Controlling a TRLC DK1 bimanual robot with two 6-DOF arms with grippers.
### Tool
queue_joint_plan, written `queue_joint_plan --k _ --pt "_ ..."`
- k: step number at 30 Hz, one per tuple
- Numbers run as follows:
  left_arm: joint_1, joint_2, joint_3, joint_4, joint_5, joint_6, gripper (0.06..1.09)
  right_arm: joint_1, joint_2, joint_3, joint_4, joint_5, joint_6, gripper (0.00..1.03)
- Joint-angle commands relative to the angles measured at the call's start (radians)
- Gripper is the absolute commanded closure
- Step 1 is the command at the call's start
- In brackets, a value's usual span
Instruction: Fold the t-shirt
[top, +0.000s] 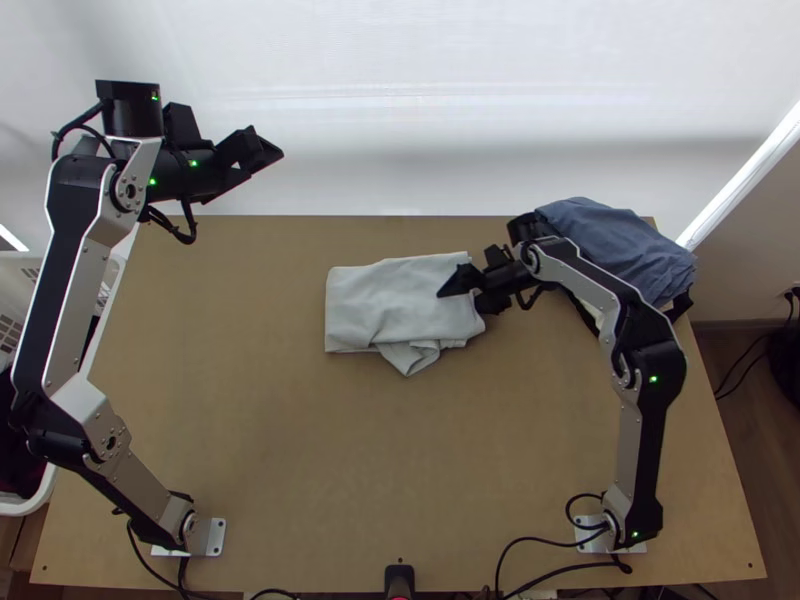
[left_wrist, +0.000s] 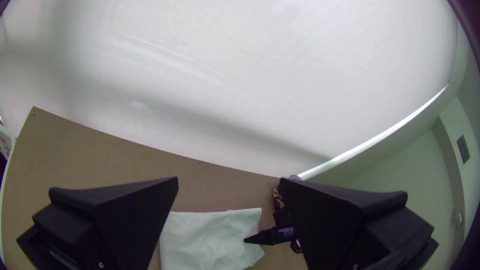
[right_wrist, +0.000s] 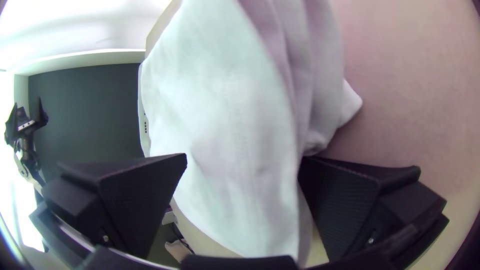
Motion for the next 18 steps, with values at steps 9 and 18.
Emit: queue_joint_plan --k 9,18 --pt "0.007 -0.029 -0.001 -0.011 -0.005 0.006 0.10 0.071 0.080 0.118 0.010 0.005 0.097 0.22" --pt "0.009 -0.032 -0.001 -0.011 -0.005 0.007 0.10 0.012 -0.078 0.069 -0.006 0.026 0.123 1.00"
